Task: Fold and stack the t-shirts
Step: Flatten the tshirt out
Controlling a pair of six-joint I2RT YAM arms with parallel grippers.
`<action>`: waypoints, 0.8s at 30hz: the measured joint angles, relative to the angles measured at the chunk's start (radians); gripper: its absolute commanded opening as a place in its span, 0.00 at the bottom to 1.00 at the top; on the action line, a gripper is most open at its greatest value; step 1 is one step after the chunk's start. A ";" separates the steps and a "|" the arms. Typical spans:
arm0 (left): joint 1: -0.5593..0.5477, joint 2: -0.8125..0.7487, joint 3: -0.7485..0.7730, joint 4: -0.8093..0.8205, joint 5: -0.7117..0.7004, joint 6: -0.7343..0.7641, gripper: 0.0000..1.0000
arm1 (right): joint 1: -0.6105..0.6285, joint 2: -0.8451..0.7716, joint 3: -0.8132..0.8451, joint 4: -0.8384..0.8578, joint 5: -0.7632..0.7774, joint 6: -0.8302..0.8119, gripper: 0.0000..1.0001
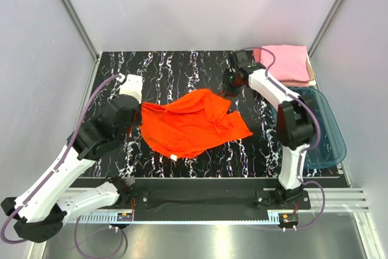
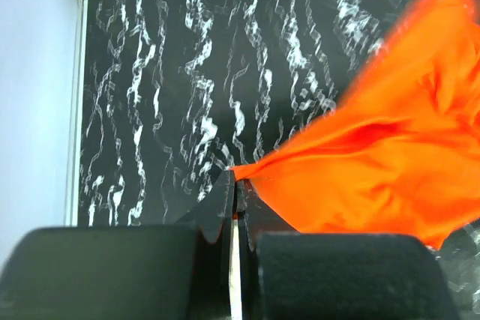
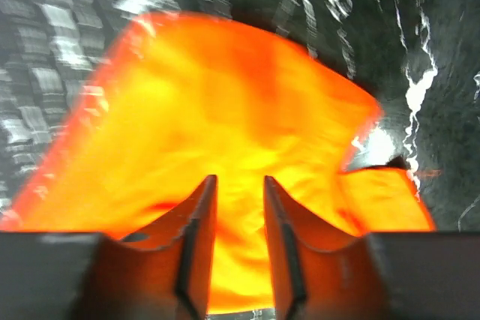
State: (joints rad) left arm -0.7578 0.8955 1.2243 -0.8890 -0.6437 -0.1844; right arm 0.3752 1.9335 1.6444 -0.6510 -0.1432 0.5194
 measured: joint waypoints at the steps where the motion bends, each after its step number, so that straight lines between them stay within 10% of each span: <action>1: 0.003 -0.007 -0.014 -0.010 -0.002 -0.006 0.00 | 0.002 0.040 0.008 -0.014 0.002 0.000 0.46; 24: 0.144 0.048 0.013 -0.007 0.128 -0.023 0.00 | 0.228 -0.125 -0.333 0.145 0.119 0.530 0.47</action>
State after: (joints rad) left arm -0.6140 0.9432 1.2373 -0.8959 -0.5156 -0.2070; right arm 0.6033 1.8084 1.3113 -0.5064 -0.0242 1.0496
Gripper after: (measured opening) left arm 0.012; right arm 0.477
